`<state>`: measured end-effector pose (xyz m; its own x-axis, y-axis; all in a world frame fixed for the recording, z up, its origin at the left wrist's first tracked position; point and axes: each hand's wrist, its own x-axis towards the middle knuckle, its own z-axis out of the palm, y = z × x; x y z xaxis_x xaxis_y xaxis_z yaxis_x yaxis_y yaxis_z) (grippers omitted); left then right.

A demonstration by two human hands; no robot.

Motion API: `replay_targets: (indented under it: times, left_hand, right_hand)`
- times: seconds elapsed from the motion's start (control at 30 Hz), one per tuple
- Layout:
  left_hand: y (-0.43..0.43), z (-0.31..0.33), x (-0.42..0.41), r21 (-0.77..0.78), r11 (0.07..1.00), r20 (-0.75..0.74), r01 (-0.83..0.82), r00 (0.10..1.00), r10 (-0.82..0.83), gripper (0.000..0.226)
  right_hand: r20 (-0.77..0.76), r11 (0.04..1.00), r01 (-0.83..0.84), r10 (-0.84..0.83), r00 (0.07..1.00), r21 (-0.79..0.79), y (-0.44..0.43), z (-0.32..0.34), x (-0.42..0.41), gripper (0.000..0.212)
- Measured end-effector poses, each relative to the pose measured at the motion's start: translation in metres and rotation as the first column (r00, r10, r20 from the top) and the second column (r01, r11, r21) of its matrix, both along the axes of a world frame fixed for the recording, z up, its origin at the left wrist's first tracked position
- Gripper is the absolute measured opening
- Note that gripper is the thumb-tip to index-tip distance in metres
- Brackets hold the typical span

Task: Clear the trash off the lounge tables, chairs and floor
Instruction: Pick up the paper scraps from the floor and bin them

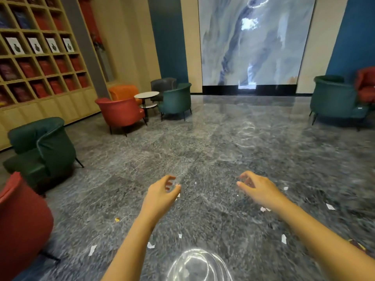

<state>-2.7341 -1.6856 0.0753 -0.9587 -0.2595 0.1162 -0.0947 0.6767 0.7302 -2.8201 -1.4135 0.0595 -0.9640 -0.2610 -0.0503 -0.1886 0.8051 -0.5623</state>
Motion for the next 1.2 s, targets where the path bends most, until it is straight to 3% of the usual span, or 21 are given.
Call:
replay_targets:
  times: [0.17,0.4,0.73,0.93,1.07,1.2]
  left_hand:
    - [-0.042,-0.026,-0.14,0.001,1.0,0.021,-0.022,1.0,0.022,0.035]
    - [-0.106,-0.005,-0.333,-0.021,0.994,0.02,-0.11,0.994,0.11,0.035]
    - [-0.22,-0.036,-0.512,0.009,0.944,0.061,-0.329,0.943,0.327,0.036]
    - [-0.297,-0.059,-0.638,0.07,0.896,0.058,-0.438,0.899,0.435,0.035]
    - [-0.348,-0.054,-0.697,0.099,0.849,0.071,-0.52,0.854,0.515,0.037]
    - [-0.395,-0.052,-0.729,0.066,0.787,0.103,-0.613,0.789,0.606,0.038]
  right_hand:
    - [-0.025,0.999,-0.042,0.042,0.999,0.017,-0.047,-0.024,-0.151,0.044]
    - [-0.05,0.985,-0.169,0.17,0.984,0.019,-0.128,-0.009,-0.37,0.042]
    - [-0.031,0.889,-0.447,0.452,0.892,0.104,-0.274,-0.026,-0.59,0.042]
    - [0.0,0.829,-0.524,0.534,0.845,0.197,-0.376,-0.048,-0.731,0.044]
    - [0.028,0.751,-0.605,0.621,0.783,0.263,-0.45,-0.048,-0.803,0.043]
    - [0.051,0.672,-0.704,0.714,0.698,0.23,-0.521,-0.05,-0.857,0.041]
